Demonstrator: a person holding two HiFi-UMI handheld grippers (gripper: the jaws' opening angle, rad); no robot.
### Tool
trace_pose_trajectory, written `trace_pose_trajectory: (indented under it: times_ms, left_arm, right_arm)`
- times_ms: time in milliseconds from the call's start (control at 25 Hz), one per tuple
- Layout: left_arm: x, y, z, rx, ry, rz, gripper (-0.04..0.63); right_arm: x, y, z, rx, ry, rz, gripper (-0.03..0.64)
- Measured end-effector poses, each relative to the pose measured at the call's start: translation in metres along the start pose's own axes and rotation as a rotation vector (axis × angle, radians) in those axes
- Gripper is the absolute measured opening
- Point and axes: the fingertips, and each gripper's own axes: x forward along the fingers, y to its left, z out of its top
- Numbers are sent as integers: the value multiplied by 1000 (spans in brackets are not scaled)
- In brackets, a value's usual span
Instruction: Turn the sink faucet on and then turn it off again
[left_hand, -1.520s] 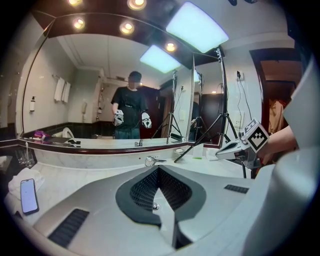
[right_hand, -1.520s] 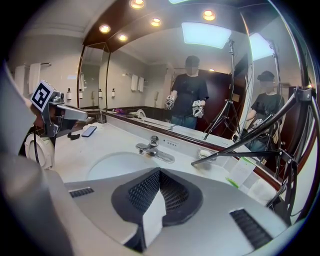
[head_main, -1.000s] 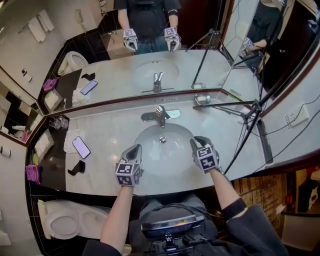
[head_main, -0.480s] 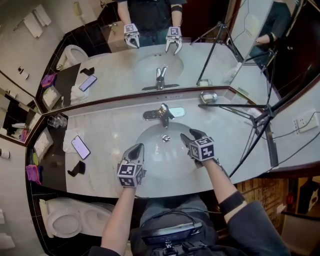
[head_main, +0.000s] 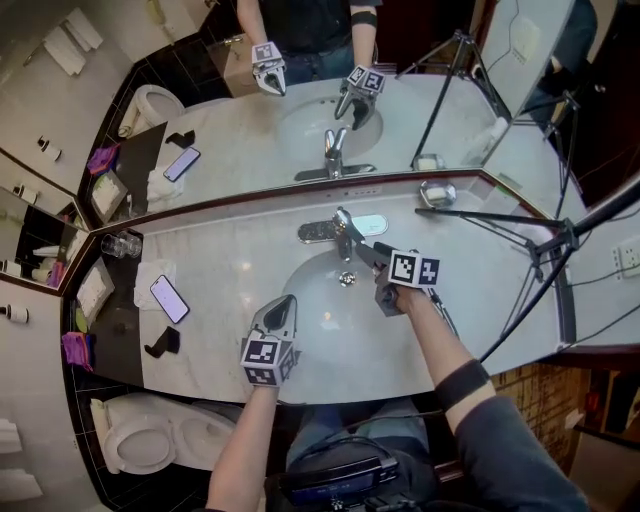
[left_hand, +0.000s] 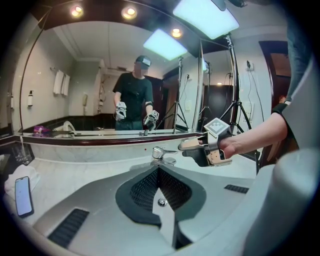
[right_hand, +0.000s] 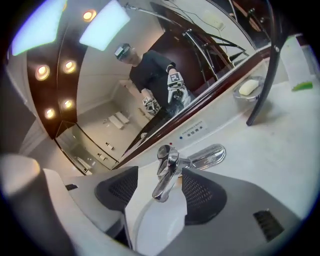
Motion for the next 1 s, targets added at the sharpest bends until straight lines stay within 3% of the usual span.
trace_pose_trajectory:
  times_ms: [120,400,640,1000]
  left_arm:
    - [0,4,-6,2,16,12,-12]
    - [-3,17,-21,-21,38,33,-12]
    - [-5,27,-27,-39,38,45,-12]
    - [-4,27,-39,-67,46,43,-12]
  right_arm:
    - [15,-7,1,35,4,13,253]
    - [43,-2,3,76,19,34,220]
    - [52,2,15,139,-2,21,107]
    - [54,-1,16,288,1,-33,106]
